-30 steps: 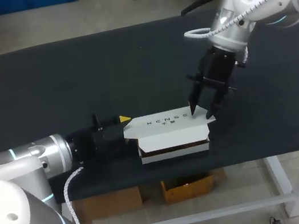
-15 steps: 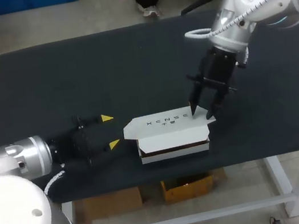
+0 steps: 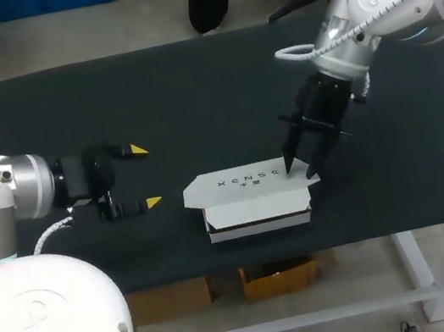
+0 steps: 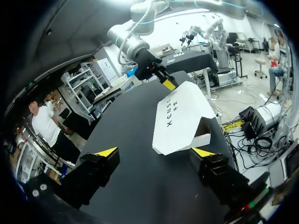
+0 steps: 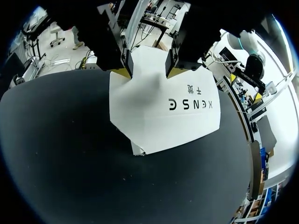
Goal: Assemble the packaging by folding the flat box into shape, placing the metal phone stand inside, and closing the box properly
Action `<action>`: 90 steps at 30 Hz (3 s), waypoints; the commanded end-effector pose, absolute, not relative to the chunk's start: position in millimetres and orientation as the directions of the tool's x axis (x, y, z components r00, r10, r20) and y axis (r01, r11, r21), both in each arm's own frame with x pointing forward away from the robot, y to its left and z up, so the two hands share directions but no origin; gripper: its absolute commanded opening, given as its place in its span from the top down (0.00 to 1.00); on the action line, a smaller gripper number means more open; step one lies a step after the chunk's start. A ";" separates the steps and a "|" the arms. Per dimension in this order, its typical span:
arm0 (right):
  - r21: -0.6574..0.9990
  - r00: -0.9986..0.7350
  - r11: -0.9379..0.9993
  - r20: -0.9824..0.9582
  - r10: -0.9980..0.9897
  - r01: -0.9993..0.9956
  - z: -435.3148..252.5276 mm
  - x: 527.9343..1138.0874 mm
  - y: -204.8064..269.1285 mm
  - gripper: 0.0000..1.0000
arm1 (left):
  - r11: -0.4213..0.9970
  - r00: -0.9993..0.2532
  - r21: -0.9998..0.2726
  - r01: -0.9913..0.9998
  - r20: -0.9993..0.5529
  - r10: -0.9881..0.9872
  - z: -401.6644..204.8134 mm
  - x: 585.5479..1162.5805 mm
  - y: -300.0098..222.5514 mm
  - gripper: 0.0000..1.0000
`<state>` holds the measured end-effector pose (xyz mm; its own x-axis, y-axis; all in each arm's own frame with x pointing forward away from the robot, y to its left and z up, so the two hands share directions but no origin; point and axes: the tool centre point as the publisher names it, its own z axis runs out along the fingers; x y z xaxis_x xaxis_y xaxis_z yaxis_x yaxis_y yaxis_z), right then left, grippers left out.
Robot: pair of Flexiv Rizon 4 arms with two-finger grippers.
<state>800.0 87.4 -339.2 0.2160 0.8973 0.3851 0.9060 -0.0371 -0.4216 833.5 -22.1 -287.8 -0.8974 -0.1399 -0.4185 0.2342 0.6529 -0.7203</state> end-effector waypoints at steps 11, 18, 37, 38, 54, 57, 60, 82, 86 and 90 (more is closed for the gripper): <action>-0.408 0.214 -0.043 0.384 0.898 0.912 -338.4 798.6 87.0 0.56 | 0.786 -0.942 -0.573 0.231 -0.334 0.034 -286.7 841.6 -28.4 0.00; -0.383 0.200 -0.040 0.387 0.900 0.923 -339.6 797.8 86.6 0.56 | 0.786 -0.942 -0.573 0.231 -0.334 0.034 -286.7 841.6 -28.4 0.00; -0.346 0.173 -0.033 0.381 0.908 0.938 -348.6 791.5 87.6 0.58 | 0.822 -0.896 -0.366 -0.436 0.092 -0.434 -284.8 850.2 -70.5 0.00; -0.345 0.172 -0.033 0.380 0.909 0.938 -348.7 791.4 87.5 0.58 | 0.822 -0.896 -0.366 -0.436 0.092 -0.434 -284.8 850.2 -70.5 0.00; -0.327 0.161 -0.031 0.379 0.911 0.945 -349.1 789.4 88.5 0.59 | 0.611 -0.658 -0.247 -0.752 0.243 -0.713 -277.9 853.9 -89.8 0.00; -0.325 0.160 -0.031 0.380 0.911 0.945 -349.7 788.9 88.2 0.59 | 0.505 -0.544 -0.205 -0.838 0.245 -0.803 -281.3 845.8 -96.1 0.00; -0.323 0.159 -0.030 0.380 0.911 0.946 -350.0 788.9 88.2 0.59 | 0.406 -0.439 -0.183 -0.896 0.216 -0.872 -287.1 838.4 -101.5 0.00; -0.288 0.136 -0.022 0.383 0.914 0.958 -348.1 790.9 86.8 0.60 | 0.185 -0.180 0.011 -0.983 0.172 -0.968 -302.5 848.5 -113.6 0.00; -0.283 0.134 -0.022 0.383 0.914 0.959 -347.7 791.3 87.1 0.60 | 0.042 -0.025 0.098 -0.994 0.168 -0.985 -322.2 858.5 -123.3 0.00; -0.286 0.134 -0.021 0.381 0.915 0.958 -349.1 790.8 86.8 0.60 | -0.046 0.066 0.119 -0.992 0.170 -0.983 -332.1 857.2 -125.5 0.00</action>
<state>792.2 87.0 -348.8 0.1328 0.9144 0.3824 0.9575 -0.0186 -0.2880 848.1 -115.7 -315.3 0.0208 -0.9646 0.2629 -0.9994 -0.0124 0.0337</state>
